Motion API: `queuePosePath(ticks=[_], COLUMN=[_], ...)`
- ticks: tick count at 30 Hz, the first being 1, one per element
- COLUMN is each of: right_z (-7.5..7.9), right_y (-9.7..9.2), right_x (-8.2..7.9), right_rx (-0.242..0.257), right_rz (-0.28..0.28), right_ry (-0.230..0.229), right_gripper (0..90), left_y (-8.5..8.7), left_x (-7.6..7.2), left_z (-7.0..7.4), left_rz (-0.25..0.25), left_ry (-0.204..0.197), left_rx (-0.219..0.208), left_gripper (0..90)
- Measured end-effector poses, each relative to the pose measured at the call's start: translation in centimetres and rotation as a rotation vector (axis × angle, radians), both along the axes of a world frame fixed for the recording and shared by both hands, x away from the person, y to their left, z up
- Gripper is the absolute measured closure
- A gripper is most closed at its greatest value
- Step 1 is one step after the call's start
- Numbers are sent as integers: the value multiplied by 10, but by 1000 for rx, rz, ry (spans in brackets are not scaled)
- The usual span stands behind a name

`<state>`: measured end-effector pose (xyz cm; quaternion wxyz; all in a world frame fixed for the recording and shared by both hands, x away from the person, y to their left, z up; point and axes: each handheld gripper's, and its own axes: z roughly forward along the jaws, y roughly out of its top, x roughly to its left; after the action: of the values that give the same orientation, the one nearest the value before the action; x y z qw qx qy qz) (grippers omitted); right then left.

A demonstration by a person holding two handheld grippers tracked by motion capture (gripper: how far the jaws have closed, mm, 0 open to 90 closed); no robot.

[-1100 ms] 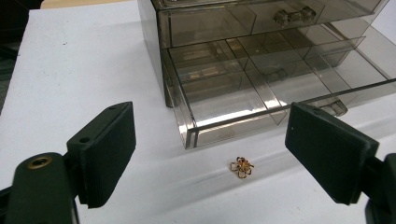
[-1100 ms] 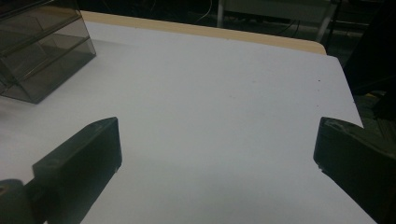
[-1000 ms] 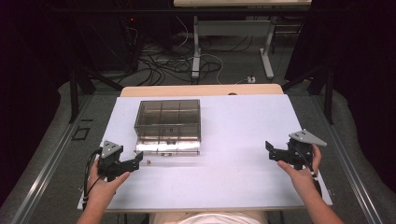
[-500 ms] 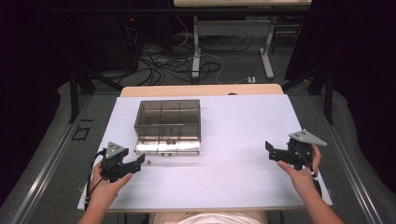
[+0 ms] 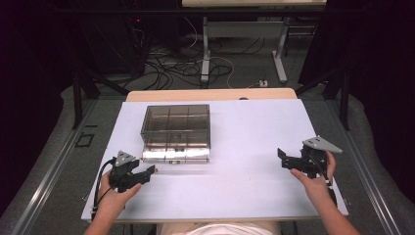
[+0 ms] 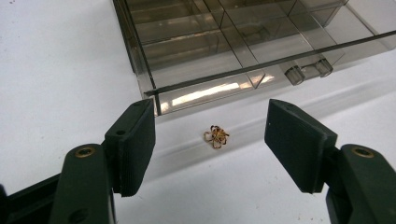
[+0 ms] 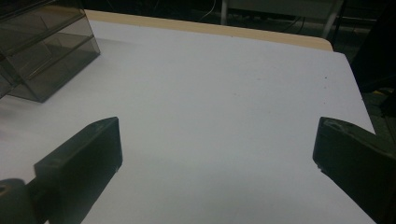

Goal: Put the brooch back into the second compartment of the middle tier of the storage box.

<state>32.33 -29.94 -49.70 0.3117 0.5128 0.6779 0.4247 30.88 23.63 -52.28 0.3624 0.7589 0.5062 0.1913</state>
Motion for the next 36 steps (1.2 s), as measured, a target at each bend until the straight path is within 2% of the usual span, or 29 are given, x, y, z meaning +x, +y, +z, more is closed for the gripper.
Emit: queuePosePath(ticks=[5,7,8,9,10,12,16,19,25,26,28,34,36], right_z=[0,0,0,0,0,-1,-1,0,0,-1,-1,-2,-1], right_y=[0,1,1,1,1,1,2,2,2,2,2,3,2], right_x=[0,-1,0,0,0,0,0,-1,0,0,0,0,0], right_rx=[-1,6,3,-2,-2,-1,0,1,0,2,-1,5,3], right_rz=[2,0,3,6,6,4,5,9,10,9,10,7,9], right_ry=[0,12,-2,8,8,-1,-3,11,12,1,9,5,10], right_gripper=[13,13,13,14,14,15,16,16,17,17,17,18,20], left_y=[-3,-3,-4,-3,-3,-4,-5,-5,-6,-6,-8,-9,-9], left_x=[1,1,1,1,2,2,2,4,5,6,6,9,10], left_z=[-2,-4,-5,-4,-6,-7,-9,-11,-15,-15,-17,-19,-20], left_rz=[-15,-11,-11,-16,-15,-20,-30,-39,-45,-51,-48,-62,-65], left_ry=[9,11,17,29,22,40,51,53,66,71,79,79,91], left_rx=[9,6,10,19,23,21,29,41,56,57,51,84,83], left_gripper=[349,354,358,376,376,381,408,426,442,451,455,479,482])
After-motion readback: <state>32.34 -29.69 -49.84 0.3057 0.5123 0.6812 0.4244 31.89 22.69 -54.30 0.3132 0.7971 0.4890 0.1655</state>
